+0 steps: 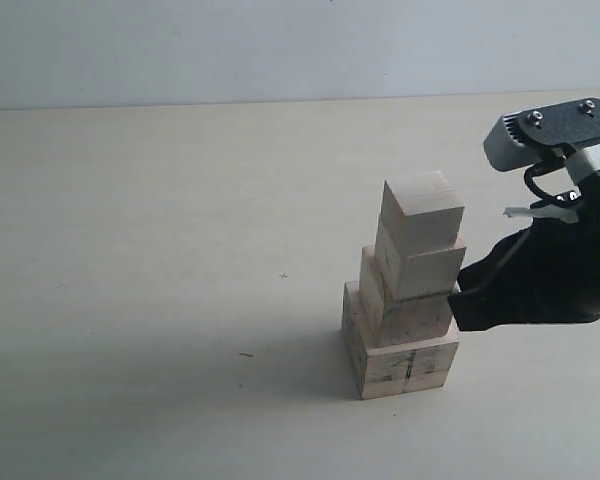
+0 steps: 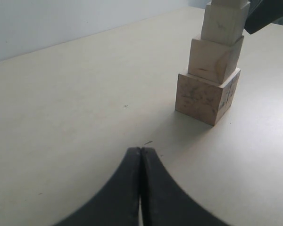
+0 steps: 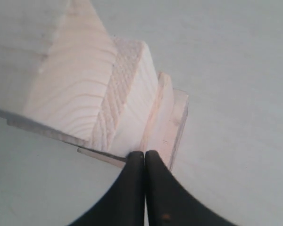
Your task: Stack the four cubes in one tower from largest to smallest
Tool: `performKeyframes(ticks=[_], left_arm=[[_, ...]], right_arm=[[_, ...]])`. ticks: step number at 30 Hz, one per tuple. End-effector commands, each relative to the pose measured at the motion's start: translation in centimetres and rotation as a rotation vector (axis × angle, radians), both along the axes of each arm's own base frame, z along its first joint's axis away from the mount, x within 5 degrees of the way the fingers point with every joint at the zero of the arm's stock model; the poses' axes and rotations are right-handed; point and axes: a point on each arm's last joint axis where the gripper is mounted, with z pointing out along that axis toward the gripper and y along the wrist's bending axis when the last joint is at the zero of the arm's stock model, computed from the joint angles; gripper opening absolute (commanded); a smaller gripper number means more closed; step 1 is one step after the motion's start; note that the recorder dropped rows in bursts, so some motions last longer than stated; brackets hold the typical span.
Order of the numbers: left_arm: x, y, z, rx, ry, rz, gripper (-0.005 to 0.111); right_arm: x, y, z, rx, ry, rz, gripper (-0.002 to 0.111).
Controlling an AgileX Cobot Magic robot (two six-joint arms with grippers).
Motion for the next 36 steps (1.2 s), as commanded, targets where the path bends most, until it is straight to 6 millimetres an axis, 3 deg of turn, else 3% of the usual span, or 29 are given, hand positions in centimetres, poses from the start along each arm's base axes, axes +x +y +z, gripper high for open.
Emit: performKeyframes(ticks=[1,8,15,19,23,27,31,36], left_arm=[[0.0,0.0,0.0,-0.004,-0.009,0.002,0.0],[0.0,0.0,0.0,-0.004,-0.009,0.002,0.0],[0.0,0.0,0.0,-0.004,-0.009,0.002,0.0],[0.0,0.0,0.0,-0.004,-0.009,0.002,0.0],[0.0,0.0,0.0,-0.004,-0.009,0.002,0.0],[0.0,0.0,0.0,-0.004,-0.009,0.002,0.0],[0.0,0.0,0.0,-0.004,-0.009,0.002,0.0],[0.0,0.0,0.0,-0.004,-0.009,0.002,0.0]], right_arm=[[-0.1,-0.1,0.1,0.003,-0.005,-0.001,0.0],[-0.2,-0.3,0.4,-0.012,-0.031,0.008,0.0],[-1.0,-2.1,1.5,-0.006,-0.067,-0.082,0.0],[-3.7,-3.2,1.5,0.044,-0.123,-0.13,0.0],[-7.1,-4.1,3.9,0.126,-0.288,-0.127,0.0],[-10.0,-4.5,6.5,0.347,-0.479,-0.159,0.0],[-11.2,-4.9,7.8,0.421,-0.61,-0.176,0.0],[-11.2,-5.6,9.2,0.391,-0.806,-0.182,0.0]])
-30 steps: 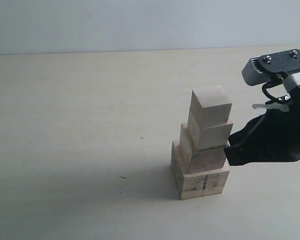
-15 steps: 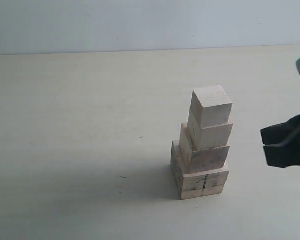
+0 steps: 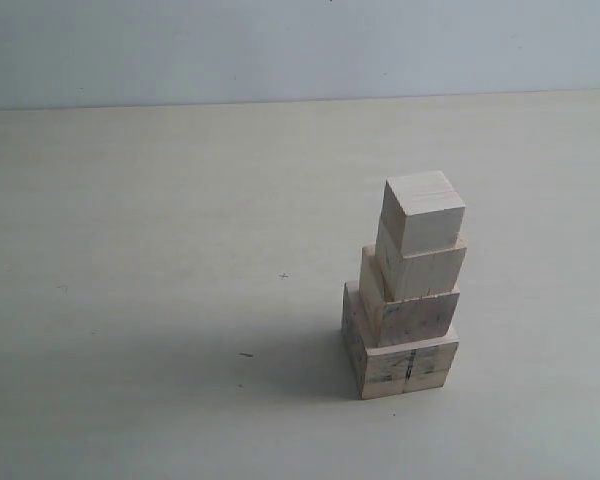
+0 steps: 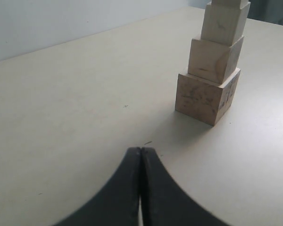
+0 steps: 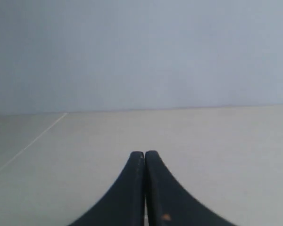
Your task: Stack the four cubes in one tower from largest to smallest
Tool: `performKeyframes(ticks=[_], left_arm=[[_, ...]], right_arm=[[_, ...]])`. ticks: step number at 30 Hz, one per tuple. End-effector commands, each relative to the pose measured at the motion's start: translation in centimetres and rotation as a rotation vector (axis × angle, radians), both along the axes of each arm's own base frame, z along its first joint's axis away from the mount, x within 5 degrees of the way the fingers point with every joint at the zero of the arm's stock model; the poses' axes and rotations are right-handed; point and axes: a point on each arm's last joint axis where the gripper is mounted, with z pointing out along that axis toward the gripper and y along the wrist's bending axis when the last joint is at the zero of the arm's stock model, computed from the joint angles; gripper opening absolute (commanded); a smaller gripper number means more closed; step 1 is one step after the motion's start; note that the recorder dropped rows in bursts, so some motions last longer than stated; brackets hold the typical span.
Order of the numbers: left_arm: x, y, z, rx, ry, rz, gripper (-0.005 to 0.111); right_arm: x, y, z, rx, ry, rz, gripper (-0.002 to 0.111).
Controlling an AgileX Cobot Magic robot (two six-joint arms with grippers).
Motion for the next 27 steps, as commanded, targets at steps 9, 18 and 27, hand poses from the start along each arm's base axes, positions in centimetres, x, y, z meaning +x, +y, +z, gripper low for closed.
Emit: performKeyframes(ticks=[9,18,27], left_arm=[[0.0,0.0,0.0,-0.004,-0.009,0.002,0.0],[0.0,0.0,0.0,-0.004,-0.009,0.002,0.0],[0.0,0.0,0.0,-0.004,-0.009,0.002,0.0]], right_arm=[[0.1,-0.4,-4.0,-0.341,-0.151,-0.002,0.0],[-1.3,-1.0,-9.7,-0.115,-0.093,-0.071,0.0],[-1.4,-0.8,-12.1,-0.009,-0.001,-0.06,0.0]])
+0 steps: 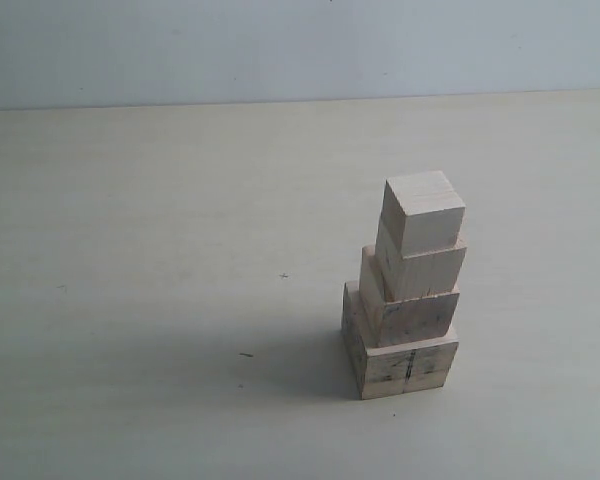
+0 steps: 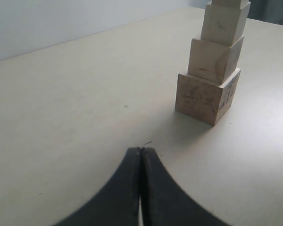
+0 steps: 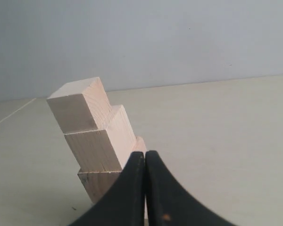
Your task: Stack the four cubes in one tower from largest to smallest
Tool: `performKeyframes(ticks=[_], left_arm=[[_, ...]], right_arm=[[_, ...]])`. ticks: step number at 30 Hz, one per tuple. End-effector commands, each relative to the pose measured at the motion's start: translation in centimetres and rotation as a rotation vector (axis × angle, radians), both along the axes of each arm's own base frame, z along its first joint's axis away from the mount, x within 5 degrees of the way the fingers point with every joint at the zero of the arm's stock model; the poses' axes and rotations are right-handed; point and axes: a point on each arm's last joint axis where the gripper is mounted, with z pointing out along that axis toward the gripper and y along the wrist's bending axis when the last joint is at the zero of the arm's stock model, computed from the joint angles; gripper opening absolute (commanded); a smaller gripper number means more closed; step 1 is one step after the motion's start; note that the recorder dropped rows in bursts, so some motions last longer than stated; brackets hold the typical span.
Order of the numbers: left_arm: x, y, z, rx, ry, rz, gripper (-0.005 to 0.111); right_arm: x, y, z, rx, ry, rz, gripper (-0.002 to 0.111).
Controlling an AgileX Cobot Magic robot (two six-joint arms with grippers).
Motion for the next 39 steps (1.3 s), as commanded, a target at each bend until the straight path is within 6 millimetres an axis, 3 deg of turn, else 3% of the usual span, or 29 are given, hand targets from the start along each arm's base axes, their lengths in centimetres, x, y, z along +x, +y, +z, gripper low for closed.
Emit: performKeyframes(ticks=[1,39], left_arm=[[0.0,0.03,-0.02,-0.004,-0.009,0.002,0.0],[0.0,0.03,-0.02,-0.004,-0.009,0.002,0.0]], right_arm=[[-0.06,0.01,-0.16,0.026,0.012,-0.004,0.0],[-0.08,0.05,-0.13,0.047,0.018,-0.002,0.0]])
